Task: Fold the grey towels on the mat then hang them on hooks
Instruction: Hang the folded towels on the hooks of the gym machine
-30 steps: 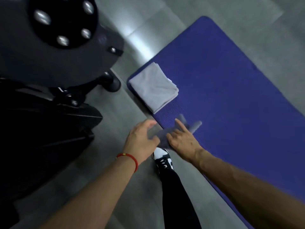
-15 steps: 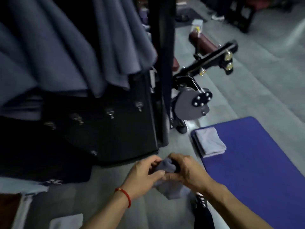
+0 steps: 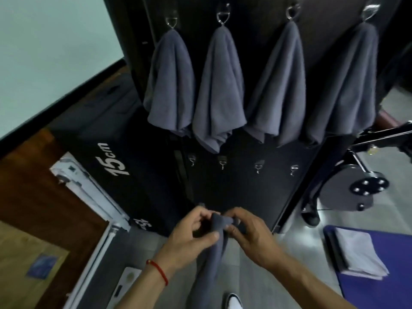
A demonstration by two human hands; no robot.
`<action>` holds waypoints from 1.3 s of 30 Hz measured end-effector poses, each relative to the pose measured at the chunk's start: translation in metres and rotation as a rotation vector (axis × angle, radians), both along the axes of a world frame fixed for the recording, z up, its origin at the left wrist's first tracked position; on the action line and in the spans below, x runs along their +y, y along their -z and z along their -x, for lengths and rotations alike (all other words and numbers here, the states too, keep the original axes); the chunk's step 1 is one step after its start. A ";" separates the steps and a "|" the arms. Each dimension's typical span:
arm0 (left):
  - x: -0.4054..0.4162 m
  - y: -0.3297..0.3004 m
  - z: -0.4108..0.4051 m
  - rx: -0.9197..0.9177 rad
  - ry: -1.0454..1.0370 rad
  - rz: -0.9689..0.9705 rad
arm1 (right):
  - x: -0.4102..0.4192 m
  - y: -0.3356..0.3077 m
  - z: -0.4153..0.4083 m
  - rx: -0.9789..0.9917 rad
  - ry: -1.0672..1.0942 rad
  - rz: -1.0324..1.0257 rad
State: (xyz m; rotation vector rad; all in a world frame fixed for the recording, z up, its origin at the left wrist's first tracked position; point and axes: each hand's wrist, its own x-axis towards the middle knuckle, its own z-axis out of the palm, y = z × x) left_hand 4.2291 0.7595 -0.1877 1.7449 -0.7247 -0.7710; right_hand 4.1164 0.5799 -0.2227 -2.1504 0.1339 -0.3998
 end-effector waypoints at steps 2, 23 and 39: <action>0.003 0.000 -0.020 0.149 -0.146 0.037 | -0.002 0.005 -0.027 0.014 0.008 -0.075; -0.090 0.137 -0.271 -0.425 -0.359 -0.168 | -0.031 0.137 -0.272 -0.005 0.624 -0.120; -0.113 0.190 -0.285 -0.562 -0.397 -0.063 | -0.018 0.173 -0.301 0.053 0.776 0.402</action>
